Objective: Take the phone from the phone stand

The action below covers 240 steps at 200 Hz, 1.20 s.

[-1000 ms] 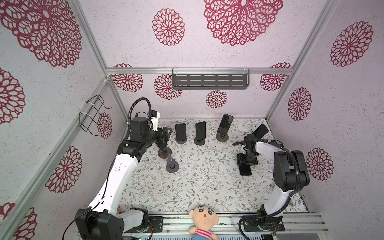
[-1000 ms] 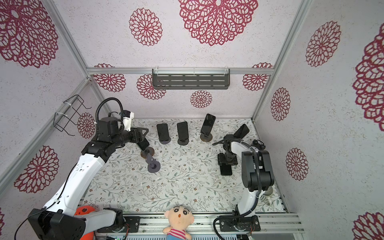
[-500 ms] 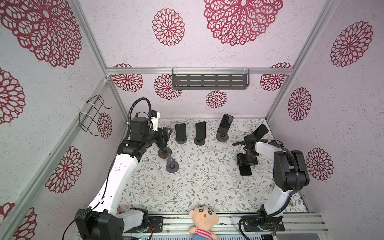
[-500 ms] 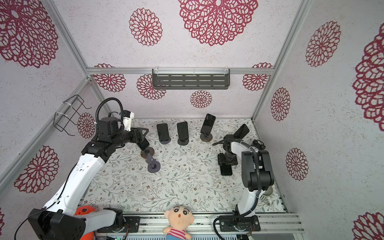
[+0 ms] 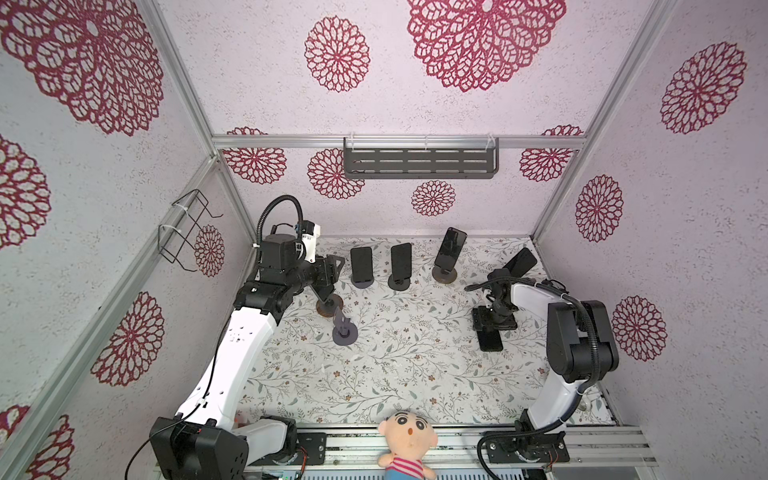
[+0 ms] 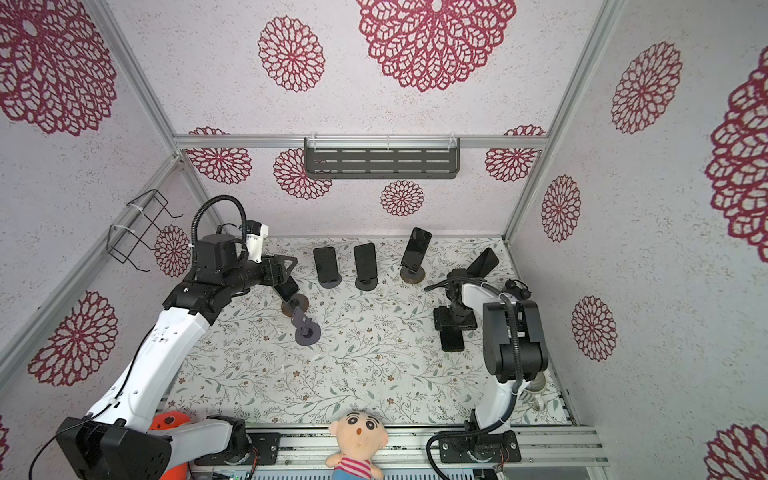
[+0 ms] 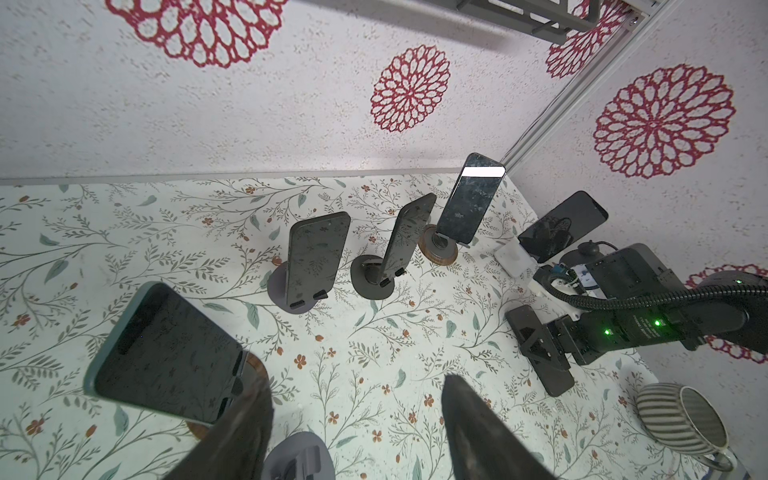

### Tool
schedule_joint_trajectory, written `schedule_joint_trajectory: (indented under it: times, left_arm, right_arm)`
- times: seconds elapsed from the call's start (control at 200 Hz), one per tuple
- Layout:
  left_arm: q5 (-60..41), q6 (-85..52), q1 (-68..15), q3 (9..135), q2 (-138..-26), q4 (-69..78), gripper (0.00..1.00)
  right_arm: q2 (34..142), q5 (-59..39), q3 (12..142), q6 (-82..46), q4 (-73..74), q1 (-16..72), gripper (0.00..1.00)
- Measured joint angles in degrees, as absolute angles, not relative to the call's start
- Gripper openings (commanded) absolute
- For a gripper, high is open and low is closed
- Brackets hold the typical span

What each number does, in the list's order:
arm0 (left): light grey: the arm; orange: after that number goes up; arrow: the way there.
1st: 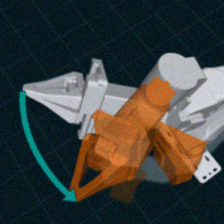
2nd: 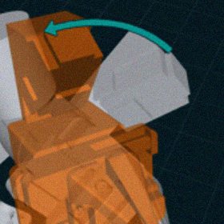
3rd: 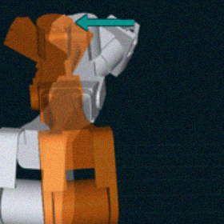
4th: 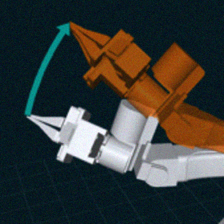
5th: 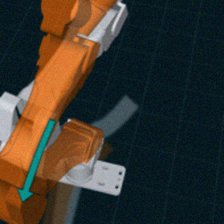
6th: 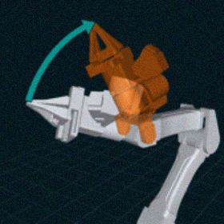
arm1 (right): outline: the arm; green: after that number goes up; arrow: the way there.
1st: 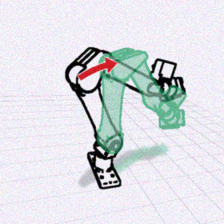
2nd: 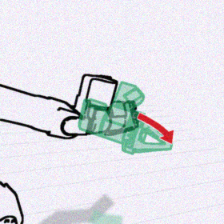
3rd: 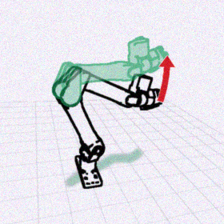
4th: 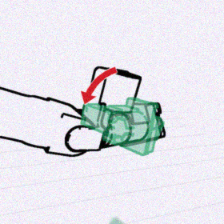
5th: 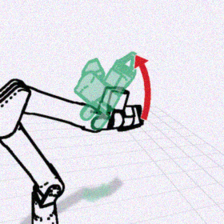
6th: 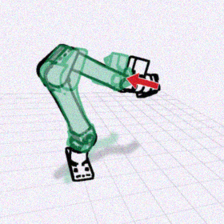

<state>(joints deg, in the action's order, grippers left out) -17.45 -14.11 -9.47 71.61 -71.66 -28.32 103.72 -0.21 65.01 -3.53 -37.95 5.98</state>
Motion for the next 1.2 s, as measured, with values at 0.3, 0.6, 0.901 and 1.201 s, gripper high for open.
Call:
schedule_joint_trajectory:
  times: [0.3,0.6,0.901,1.201]
  left_arm:
    - [-17.5,-14.0,-9.5,71.6,-71.7,-28.3,0.68]
    - [-17.1,-13.2,-9.5,71.6,-71.7,-28.8,0.75]
    - [-14.3,-12.0,-3.7,71.7,-72.7,-30.8,0.81]
    - [-19.3,-12.5,7.8,72.4,-80.1,-30.9,0.76]
  right_arm:
    - [103.6,-0.2,65.1,-3.6,-37.8,6.0,0.86]
    - [97.8,-0.7,69.4,-3.6,-39.4,6.0,0.87]
    - [89.3,-5.1,70.2,-4.1,-40.5,7.0,0.9]
    - [87.2,-9.4,70.1,-4.0,-40.6,11.7,0.88]
